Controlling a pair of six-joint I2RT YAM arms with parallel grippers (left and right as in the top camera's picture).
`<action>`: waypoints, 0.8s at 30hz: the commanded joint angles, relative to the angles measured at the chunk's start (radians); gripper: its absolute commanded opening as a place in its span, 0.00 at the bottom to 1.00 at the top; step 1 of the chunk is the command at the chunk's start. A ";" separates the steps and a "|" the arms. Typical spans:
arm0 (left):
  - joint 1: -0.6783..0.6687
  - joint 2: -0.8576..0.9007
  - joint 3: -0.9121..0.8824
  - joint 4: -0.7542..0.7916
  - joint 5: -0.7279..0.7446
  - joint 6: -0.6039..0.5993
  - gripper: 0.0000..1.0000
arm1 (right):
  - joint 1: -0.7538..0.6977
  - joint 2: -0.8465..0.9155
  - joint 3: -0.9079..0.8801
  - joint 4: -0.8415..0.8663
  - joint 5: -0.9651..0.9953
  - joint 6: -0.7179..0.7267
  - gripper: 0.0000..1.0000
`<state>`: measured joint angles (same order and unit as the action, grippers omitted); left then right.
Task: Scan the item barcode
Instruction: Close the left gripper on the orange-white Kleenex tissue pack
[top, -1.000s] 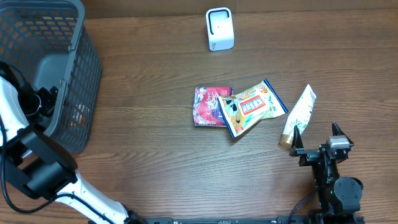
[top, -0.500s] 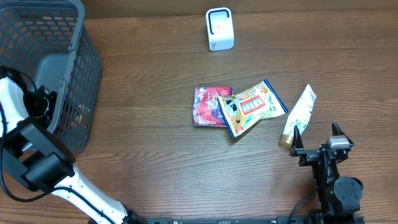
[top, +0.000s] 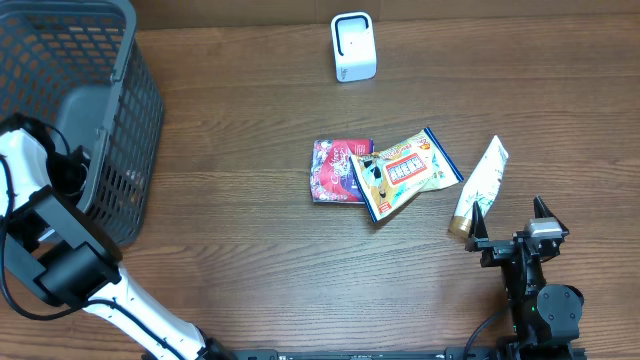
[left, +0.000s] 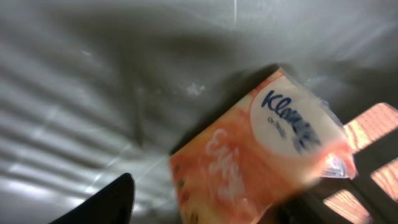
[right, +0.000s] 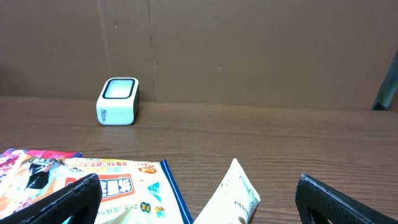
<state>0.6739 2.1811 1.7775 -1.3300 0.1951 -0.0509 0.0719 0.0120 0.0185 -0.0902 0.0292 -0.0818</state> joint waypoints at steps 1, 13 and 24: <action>-0.008 0.017 -0.050 0.022 -0.010 0.006 0.53 | -0.005 -0.009 -0.010 0.006 -0.005 0.003 1.00; -0.005 0.016 0.101 -0.068 -0.010 -0.057 0.04 | -0.005 -0.009 -0.010 0.006 -0.005 0.003 1.00; -0.005 0.016 0.581 -0.338 0.222 -0.060 0.04 | -0.005 -0.009 -0.010 0.006 -0.005 0.003 1.00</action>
<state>0.6674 2.1994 2.2276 -1.6234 0.2852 -0.1028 0.0719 0.0120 0.0185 -0.0906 0.0292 -0.0818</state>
